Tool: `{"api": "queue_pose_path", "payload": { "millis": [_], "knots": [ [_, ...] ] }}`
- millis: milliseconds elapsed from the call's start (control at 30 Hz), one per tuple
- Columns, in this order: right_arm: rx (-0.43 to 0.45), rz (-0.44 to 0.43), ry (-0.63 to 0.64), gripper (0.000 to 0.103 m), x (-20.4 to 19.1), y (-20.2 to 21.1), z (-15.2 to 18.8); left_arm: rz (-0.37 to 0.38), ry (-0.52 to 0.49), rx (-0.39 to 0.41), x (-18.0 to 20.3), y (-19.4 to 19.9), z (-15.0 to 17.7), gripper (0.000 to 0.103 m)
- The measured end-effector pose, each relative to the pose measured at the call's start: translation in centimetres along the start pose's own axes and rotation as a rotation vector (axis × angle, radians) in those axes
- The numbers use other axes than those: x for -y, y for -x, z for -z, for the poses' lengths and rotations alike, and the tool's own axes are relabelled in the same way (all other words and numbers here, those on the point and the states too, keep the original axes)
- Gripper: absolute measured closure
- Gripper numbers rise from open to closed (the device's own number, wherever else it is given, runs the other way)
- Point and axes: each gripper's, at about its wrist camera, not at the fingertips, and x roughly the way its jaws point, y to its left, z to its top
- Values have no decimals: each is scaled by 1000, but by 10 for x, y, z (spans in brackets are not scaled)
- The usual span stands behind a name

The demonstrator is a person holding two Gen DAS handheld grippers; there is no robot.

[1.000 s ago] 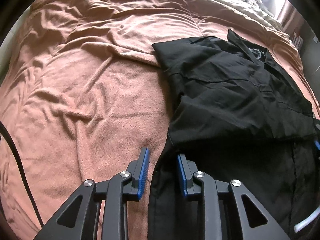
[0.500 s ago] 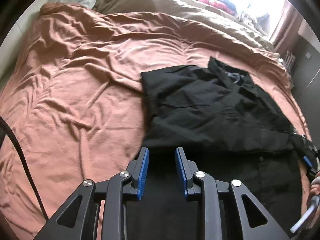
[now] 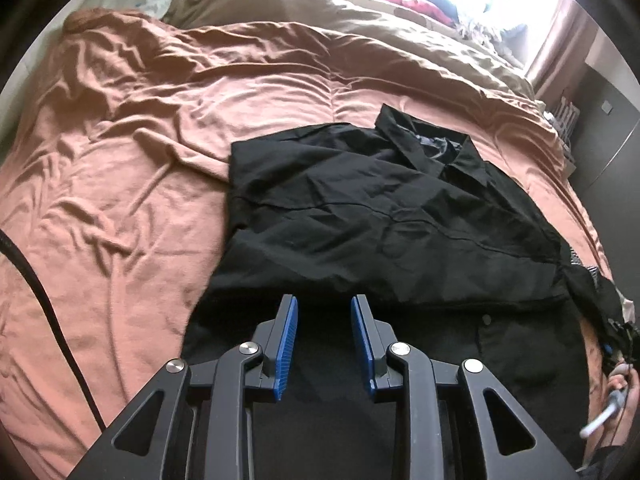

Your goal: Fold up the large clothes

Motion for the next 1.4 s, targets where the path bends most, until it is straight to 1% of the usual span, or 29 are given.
{"api": "queue_pose_path", "payload": {
  "millis": [67,100,133,167,200,267,400,467,500,567,700,767,867,900,967,1000,1100,1133,1167,1233,1300,1333,1400],
  "knots": [
    [34,-29,-7,65,5,-4,-1,-1,0,2,2,-4,0,73],
    [56,-39,-2,68,6,-6,0,-5,-9,-4,4,-7,0,73],
    [74,-41,16,76,6,-7,1,-2,-13,-11,5,-11,0,73],
    [78,-40,34,92,3,-8,2,0,-12,-15,5,-12,0,73],
    [75,-42,51,96,-2,-9,6,-3,-5,-16,5,-14,-1,73],
    [85,-80,93,100,-18,-10,18,-2,15,-8,5,-13,-2,73],
    [126,-169,225,101,-62,16,38,14,11,-4,9,-3,-1,73],
    [138,-195,263,101,-76,26,47,18,1,-1,12,4,-2,73],
    [138,-220,274,101,-82,32,54,23,13,6,11,9,-1,73],
    [133,-270,302,101,-95,41,68,39,33,12,11,14,0,73],
    [109,-348,385,101,-120,60,101,66,14,13,13,15,3,73],
    [94,-373,425,101,-131,67,118,95,26,5,10,13,6,73],
    [66,-393,489,101,-153,70,147,111,28,-4,7,12,8,73],
    [53,-399,522,101,-164,70,162,114,34,-3,6,12,9,73],
    [40,-397,585,101,-177,69,170,141,51,-5,3,12,9,73],
    [34,-397,624,101,-179,73,168,153,55,-6,2,12,9,73],
    [4,-406,725,101,-193,57,184,155,62,-13,-1,9,10,73],
    [-14,-391,770,101,-198,44,193,165,59,-17,-2,8,10,73],
    [-38,-371,799,101,-207,17,187,169,57,-19,-3,8,10,73],
    [-84,-332,872,101,-218,-9,204,164,65,-17,-8,7,8,73],
    [-108,-294,933,101,-226,-25,220,184,95,-12,-15,8,6,73],
    [-143,-259,951,101,-233,-37,226,192,107,-13,-17,7,6,73],
    [-216,-193,960,101,-233,-55,235,197,117,-19,-19,5,7,73]
  ]
}}
